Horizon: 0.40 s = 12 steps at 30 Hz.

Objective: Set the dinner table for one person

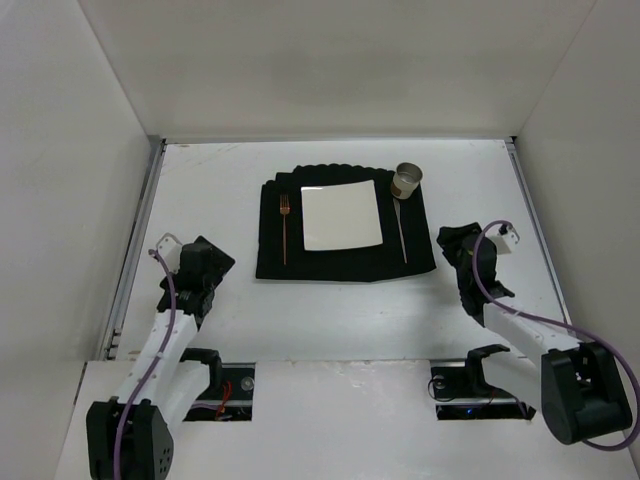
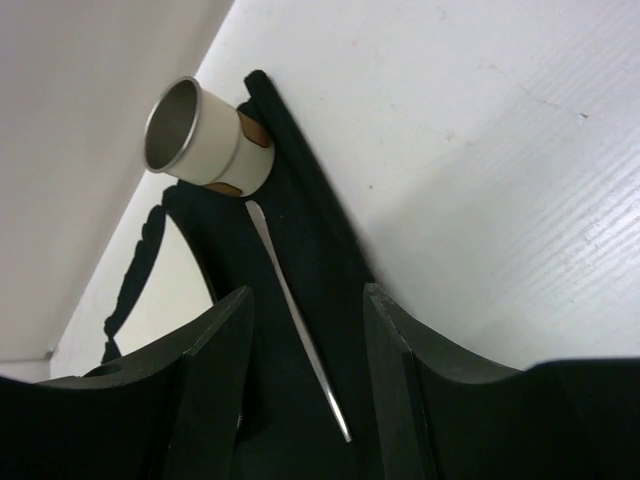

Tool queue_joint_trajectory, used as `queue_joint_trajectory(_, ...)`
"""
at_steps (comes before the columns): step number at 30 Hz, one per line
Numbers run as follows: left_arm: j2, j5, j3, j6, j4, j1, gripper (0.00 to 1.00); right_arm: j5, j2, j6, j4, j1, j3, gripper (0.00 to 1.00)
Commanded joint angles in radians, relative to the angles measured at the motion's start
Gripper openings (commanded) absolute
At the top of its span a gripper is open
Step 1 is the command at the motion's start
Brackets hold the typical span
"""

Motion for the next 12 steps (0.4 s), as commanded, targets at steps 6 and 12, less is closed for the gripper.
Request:
queue_joint_trajectory(6,0.044,0.026,0.017,-0.018,0.057,-0.003,1.00,0.033,0.006,0.018,0.023,-0.003,0.016,0.54)
queue_joint_trajectory(12,0.075,-0.007,0.050,-0.004,0.057,-0.053,1.00,0.026,0.009,0.008,0.025,-0.003,0.023,0.54)
